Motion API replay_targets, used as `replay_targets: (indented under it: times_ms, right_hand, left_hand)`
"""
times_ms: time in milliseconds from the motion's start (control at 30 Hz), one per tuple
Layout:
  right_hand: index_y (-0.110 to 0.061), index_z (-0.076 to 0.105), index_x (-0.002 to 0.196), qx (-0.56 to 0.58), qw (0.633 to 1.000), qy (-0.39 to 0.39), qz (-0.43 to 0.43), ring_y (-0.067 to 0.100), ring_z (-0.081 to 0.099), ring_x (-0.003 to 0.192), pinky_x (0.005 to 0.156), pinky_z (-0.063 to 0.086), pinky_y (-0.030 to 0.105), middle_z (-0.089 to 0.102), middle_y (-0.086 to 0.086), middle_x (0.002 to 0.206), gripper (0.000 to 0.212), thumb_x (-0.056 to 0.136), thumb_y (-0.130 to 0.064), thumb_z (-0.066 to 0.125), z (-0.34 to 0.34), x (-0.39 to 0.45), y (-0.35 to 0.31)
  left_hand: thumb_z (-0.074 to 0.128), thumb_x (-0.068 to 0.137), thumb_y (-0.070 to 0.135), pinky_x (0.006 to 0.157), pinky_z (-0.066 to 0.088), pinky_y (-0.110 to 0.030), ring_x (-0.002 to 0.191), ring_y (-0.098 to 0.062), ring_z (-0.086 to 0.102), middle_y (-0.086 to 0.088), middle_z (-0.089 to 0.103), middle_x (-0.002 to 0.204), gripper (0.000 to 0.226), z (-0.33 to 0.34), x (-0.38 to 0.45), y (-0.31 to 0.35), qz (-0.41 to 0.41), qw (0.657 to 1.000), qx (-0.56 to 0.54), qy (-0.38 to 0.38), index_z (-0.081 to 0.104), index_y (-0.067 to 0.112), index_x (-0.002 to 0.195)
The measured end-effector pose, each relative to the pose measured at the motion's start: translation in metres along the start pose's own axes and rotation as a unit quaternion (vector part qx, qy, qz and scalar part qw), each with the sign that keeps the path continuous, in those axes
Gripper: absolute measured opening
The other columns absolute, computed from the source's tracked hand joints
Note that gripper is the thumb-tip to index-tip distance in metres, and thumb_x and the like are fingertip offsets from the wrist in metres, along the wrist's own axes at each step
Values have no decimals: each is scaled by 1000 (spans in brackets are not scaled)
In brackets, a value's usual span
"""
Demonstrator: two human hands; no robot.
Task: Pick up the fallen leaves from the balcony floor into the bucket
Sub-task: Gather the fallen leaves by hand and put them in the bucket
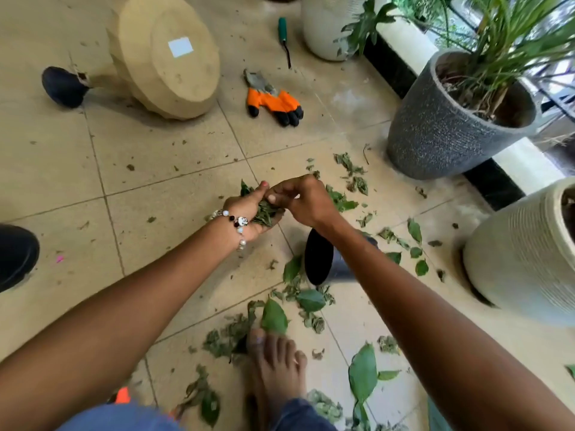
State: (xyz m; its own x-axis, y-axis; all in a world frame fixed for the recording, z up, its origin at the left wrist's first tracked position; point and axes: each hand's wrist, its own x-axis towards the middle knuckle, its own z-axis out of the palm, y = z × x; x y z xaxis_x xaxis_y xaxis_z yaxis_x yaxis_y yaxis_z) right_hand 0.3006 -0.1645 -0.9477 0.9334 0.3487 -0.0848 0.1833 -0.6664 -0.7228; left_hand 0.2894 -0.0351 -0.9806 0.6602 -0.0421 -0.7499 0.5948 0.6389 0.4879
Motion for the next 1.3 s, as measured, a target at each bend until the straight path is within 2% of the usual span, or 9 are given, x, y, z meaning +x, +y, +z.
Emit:
replay_targets:
  times_ms: [100, 233, 367, 567, 867, 1000, 1100, 1200, 1300]
  right_hand:
    - [-2, 74, 100, 80, 995, 21, 57, -10, 58, 63, 66, 45, 10, 73, 5, 89, 15, 90, -10, 66, -24, 23, 19]
    - [-3, 72, 107, -37, 969, 108, 218, 13, 64, 76, 65, 50, 12, 71, 9, 97, 20, 89, -10, 66, -43, 58, 71]
    - [-7, 57, 130, -201, 953, 14, 228, 32, 56, 117, 103, 43, 39, 59, 17, 128, 46, 87, -19, 70, -46, 83, 104]
    - [-12, 12, 155, -347, 916, -178, 89, 27, 7, 149, 117, 13, 39, 13, 13, 161, 78, 95, -30, 58, -29, 127, 104]
    - [-7, 73, 108, -324, 945, -21, 47, 29, 66, 93, 84, 52, 32, 69, 15, 105, 23, 91, -7, 57, -7, 107, 124]
    - [0, 74, 100, -3, 990, 52, 132, 7, 68, 76, 84, 54, 18, 73, 2, 94, 22, 78, 2, 75, -13, 104, 107]
    - [2, 72, 98, 283, 947, 45, 145, 19, 72, 83, 80, 59, 33, 74, 10, 94, 25, 74, 8, 74, -12, 99, 81]
    - [-5, 74, 93, 189, 976, 45, 99, 14, 70, 71, 70, 58, 29, 75, 7, 84, 20, 74, -3, 79, -7, 94, 68]
    - [-10, 75, 100, 108, 993, -15, 47, 9, 71, 77, 78, 56, 28, 76, 4, 90, 17, 84, -16, 73, -19, 89, 73]
  left_hand:
    - [72, 85, 20, 45, 50, -26, 60, -25, 58, -15, 60, 81, 22, -4, 12, 22, 18, 999, 31, 23, 59, 3, 81]
    - [73, 85, 20, 44, 47, -23, 61, -22, 53, -13, 59, 82, 22, -7, 29, 50, 33, 997, 50, 43, 59, 5, 78]
    - [72, 86, 23, 43, 45, -21, 52, -18, 54, -9, 58, 74, 22, 0, 45, 68, 44, 995, 77, 53, 60, 8, 76]
    - [73, 86, 26, 45, 45, -22, 47, -17, 50, -8, 57, 70, 24, 11, 77, 72, 40, 992, 95, 72, 61, 7, 76]
    - [74, 84, 29, 45, 47, -24, 48, -18, 54, -10, 59, 74, 29, 18, 96, 48, 40, 990, 110, 80, 62, 4, 90]
    - [76, 78, 38, 46, 49, -26, 55, -20, 57, -15, 65, 87, 50, 30, 89, 34, 21, 990, 131, 53, 62, -2, 105]
    - [77, 66, 52, 46, 48, -26, 68, -26, 59, -19, 64, 110, 76, 39, 89, 24, 18, 990, 134, 37, 58, 1, 118]
    - [68, 79, 56, 48, 46, -26, 53, -20, 55, -7, 62, 72, 48, 47, 86, 24, 9, 994, 107, 7, 65, 8, 90]
    - [71, 80, 49, 49, 45, -27, 53, -19, 54, -7, 61, 71, 43, 54, 91, 21, 26, 995, 95, 3, 66, 7, 91]
